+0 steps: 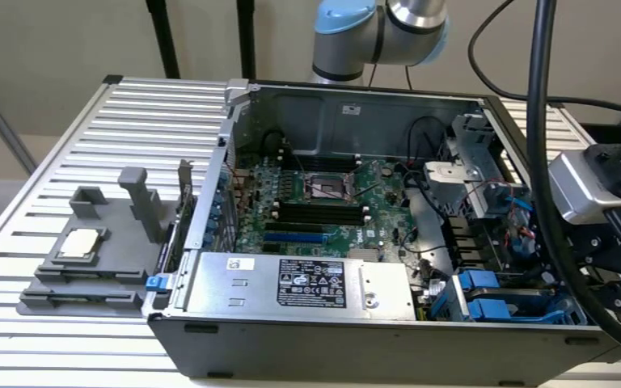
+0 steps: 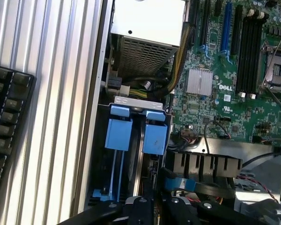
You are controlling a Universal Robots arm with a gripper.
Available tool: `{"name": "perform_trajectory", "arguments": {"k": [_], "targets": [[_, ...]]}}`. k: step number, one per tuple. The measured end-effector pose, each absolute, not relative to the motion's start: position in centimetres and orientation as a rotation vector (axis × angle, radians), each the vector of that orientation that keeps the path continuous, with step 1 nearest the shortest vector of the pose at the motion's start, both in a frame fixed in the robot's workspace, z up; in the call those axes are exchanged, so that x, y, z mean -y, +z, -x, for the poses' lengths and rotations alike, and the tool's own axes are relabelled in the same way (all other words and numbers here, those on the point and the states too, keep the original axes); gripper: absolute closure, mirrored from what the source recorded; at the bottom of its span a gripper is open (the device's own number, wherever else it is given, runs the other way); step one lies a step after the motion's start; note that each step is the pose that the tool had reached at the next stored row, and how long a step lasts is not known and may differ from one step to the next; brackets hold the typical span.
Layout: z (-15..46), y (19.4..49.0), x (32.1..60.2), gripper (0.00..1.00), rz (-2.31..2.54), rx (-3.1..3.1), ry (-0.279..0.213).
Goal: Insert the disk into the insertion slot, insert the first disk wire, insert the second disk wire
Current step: 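Insert the first disk wire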
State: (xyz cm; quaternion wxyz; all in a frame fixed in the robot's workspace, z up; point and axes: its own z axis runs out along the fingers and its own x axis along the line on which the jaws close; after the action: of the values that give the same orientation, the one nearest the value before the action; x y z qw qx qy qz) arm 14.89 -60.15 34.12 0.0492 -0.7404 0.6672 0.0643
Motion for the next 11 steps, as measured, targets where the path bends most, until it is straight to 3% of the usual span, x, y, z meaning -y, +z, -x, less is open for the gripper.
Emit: {"name": "perform_trajectory", "arguments": {"k": [11], "targets": [[-14.75,34.05,60.14,0.83,2.201,-2.089,0.188]]}}
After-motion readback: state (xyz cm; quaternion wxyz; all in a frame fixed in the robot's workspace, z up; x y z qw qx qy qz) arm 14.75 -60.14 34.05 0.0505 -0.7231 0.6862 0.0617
